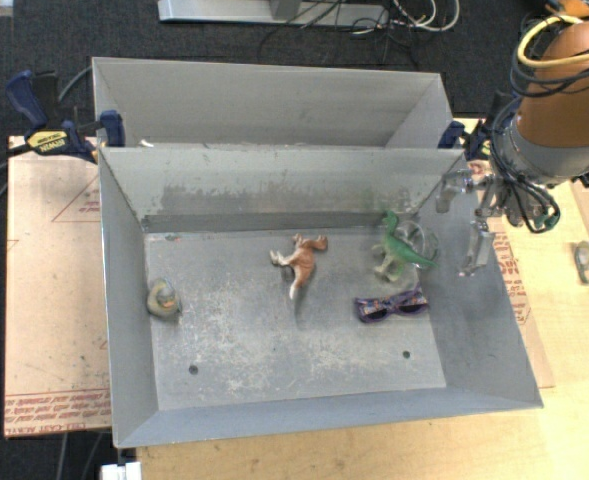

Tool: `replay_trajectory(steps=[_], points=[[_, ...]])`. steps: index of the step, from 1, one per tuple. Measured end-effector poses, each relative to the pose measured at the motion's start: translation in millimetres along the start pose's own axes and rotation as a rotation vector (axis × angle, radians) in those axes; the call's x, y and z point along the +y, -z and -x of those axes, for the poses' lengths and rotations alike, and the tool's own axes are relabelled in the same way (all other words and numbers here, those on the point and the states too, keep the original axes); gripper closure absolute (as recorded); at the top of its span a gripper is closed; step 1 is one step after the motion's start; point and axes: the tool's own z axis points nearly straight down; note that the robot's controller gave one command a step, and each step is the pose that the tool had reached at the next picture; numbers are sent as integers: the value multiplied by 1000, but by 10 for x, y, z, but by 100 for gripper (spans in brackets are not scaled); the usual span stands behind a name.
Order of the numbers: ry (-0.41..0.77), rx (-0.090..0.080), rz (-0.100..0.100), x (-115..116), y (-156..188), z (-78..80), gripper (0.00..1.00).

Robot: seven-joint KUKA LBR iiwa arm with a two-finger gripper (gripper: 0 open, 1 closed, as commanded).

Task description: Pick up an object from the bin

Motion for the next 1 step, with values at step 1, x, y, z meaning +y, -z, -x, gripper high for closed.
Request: replay_trajectory(steps=[1], points=[[4,-7,-1,12,52,10,0]])
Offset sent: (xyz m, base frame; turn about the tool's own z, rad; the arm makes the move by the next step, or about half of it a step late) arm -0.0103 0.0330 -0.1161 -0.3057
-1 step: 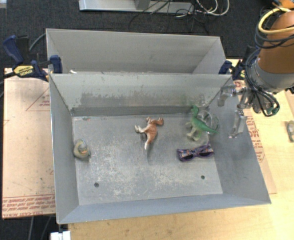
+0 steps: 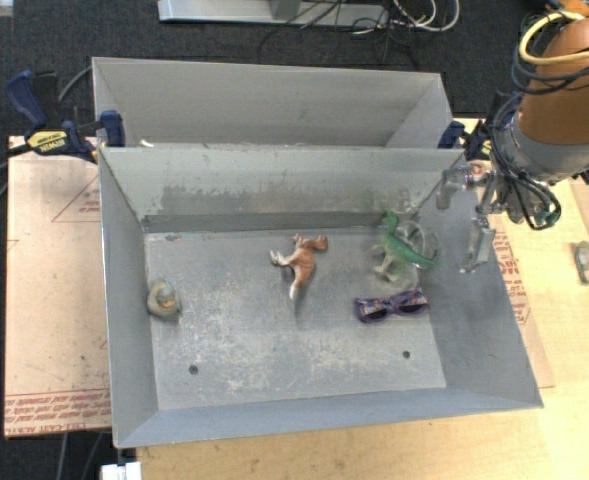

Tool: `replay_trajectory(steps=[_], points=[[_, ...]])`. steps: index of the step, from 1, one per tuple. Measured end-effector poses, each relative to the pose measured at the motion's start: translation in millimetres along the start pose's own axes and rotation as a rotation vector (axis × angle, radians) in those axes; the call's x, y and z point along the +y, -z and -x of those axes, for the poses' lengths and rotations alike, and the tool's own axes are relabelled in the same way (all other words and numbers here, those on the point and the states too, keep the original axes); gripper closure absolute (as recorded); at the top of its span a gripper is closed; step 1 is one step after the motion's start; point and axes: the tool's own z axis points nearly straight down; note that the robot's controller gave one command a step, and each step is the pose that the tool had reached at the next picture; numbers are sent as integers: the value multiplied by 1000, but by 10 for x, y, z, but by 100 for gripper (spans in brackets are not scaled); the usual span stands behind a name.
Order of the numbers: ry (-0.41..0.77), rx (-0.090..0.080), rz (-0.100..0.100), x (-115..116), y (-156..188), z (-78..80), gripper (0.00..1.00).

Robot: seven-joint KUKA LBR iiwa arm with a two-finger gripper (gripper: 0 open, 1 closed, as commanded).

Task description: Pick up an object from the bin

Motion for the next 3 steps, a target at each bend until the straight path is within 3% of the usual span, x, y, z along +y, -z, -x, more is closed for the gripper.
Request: replay_trajectory(steps=[1,2,3], points=[[198,1,1,212,-799,-70,0],[275,-5,0,432,-1024,-221,0],[879,-38,0,333,-1367,-22,100]])
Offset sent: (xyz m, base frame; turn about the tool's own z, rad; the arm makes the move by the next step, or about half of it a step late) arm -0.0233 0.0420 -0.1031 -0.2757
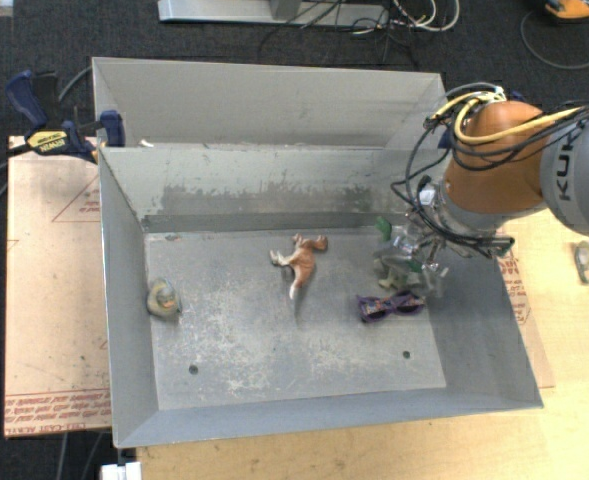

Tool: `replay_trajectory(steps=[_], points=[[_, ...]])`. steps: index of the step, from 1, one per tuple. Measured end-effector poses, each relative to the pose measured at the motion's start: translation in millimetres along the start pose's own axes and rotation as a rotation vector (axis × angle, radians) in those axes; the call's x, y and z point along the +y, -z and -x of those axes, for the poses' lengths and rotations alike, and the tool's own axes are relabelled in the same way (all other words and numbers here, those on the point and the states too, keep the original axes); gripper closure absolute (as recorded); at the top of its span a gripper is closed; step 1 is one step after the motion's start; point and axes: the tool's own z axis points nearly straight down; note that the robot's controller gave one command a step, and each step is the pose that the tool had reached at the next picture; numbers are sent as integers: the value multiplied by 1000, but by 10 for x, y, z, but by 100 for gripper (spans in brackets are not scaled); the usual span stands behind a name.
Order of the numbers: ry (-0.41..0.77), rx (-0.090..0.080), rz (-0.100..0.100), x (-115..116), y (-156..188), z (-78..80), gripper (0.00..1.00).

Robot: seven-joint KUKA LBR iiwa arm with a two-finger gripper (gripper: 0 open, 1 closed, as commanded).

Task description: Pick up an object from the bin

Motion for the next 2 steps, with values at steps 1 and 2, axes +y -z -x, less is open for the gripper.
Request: replay_trajectory(steps=[1,2], points=[[0,22,18,44,-105,-91,0],[0,23,18,44,-105,-93,0]])
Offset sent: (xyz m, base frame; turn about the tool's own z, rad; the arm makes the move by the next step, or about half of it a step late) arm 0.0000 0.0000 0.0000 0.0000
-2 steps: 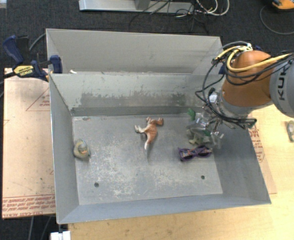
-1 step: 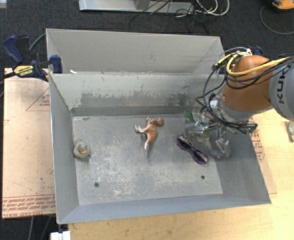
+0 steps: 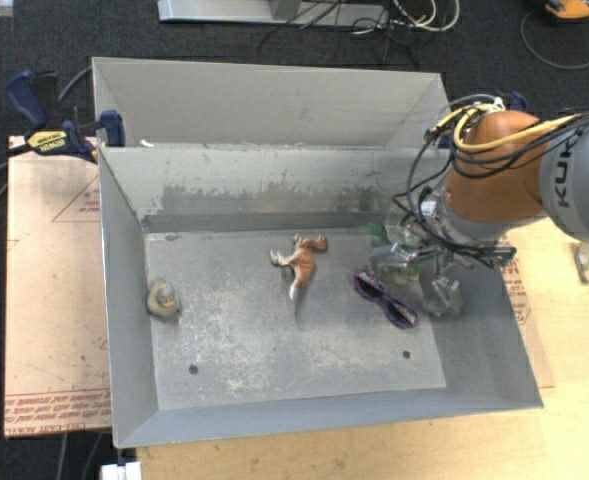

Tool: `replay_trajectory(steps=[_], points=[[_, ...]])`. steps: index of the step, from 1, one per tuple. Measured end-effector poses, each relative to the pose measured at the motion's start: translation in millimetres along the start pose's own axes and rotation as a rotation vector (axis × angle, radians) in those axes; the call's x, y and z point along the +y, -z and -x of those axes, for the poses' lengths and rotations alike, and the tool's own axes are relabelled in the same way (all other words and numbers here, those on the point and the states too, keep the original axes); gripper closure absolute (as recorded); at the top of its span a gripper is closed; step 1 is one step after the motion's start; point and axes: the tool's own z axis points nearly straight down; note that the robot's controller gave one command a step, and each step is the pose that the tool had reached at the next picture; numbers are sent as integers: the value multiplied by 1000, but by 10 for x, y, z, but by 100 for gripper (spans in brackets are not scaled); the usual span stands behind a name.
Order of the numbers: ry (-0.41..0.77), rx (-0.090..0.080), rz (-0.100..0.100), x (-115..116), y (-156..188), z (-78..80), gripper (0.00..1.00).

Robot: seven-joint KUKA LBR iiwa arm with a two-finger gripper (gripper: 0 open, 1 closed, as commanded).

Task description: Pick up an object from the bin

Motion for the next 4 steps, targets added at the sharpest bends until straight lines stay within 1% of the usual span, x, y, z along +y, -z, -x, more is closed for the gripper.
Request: replay_trajectory(steps=[1,2,3,4], points=[[444,-2,-1,115,16,207,0],[403,-2,-1,336,-2,199,0],[1008,-5,-1,262,24,450,100],[1008,-5,-1,263,22,448,0]])
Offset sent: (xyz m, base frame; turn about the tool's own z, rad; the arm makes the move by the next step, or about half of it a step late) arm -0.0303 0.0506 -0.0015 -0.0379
